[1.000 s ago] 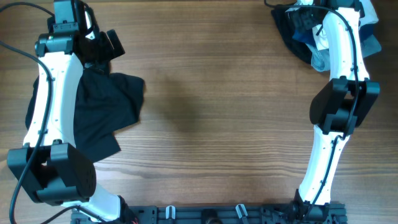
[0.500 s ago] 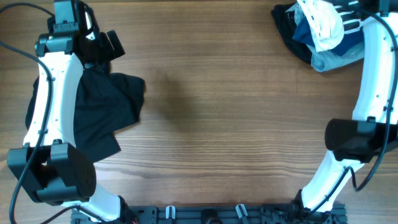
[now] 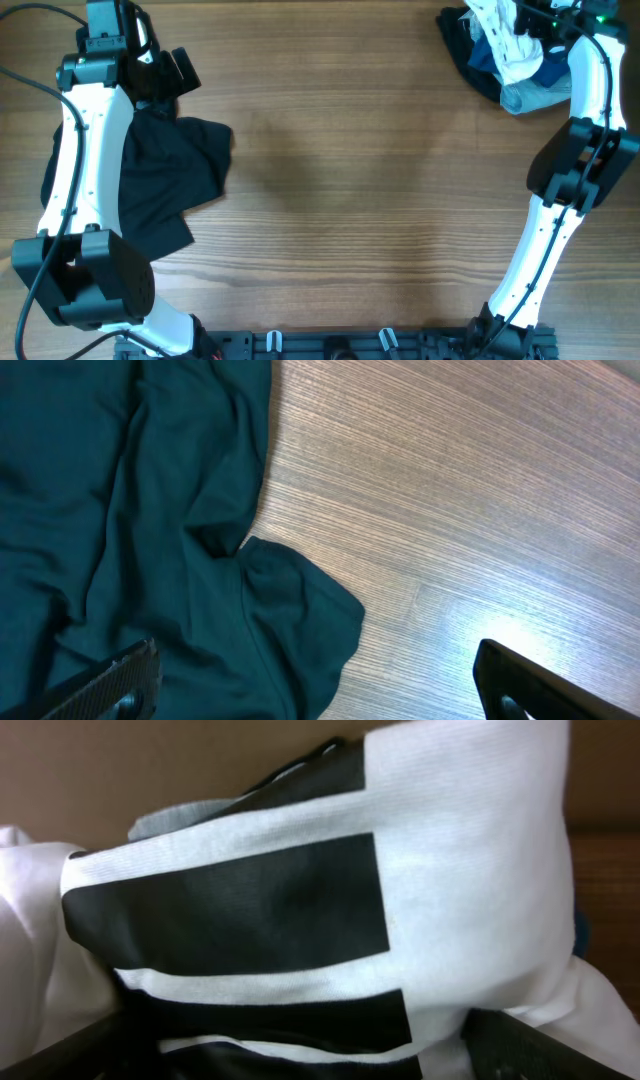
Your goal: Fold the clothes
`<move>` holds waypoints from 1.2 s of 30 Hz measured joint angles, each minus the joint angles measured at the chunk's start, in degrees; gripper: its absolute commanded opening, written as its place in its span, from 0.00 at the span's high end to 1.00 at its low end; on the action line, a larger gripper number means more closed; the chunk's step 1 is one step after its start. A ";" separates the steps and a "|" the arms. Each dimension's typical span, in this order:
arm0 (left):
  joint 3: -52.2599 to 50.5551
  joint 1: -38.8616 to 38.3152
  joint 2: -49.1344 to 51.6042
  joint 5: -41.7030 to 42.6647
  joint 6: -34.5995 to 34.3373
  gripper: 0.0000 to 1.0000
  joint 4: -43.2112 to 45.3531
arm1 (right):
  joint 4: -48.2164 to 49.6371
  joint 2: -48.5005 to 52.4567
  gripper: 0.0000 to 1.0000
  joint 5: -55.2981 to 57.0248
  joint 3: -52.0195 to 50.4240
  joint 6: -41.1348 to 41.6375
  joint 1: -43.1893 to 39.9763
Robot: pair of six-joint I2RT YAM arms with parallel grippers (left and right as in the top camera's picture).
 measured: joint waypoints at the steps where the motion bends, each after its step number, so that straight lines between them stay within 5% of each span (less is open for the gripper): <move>1: 0.00 0.00 -0.02 0.00 0.00 0.00 -0.09 | -0.50 0.15 0.00 -0.09 0.50 0.66 -0.04; 10: 0.00 0.00 0.00 0.00 0.00 0.00 -0.61 | -10.03 -4.04 0.00 -0.48 2.23 2.54 -1.05; 24: 0.00 0.00 0.00 0.00 0.00 0.00 -0.66 | -14.45 -55.71 0.00 -3.74 3.30 16.28 -1.46; 33: 0.00 0.00 0.00 0.00 0.00 0.00 -0.68 | -21.49 -58.40 0.00 -3.82 2.58 17.53 -1.46; 36: 0.00 0.00 0.00 0.00 0.00 0.00 -0.68 | -31.67 -58.77 0.00 -3.78 2.29 17.73 -1.01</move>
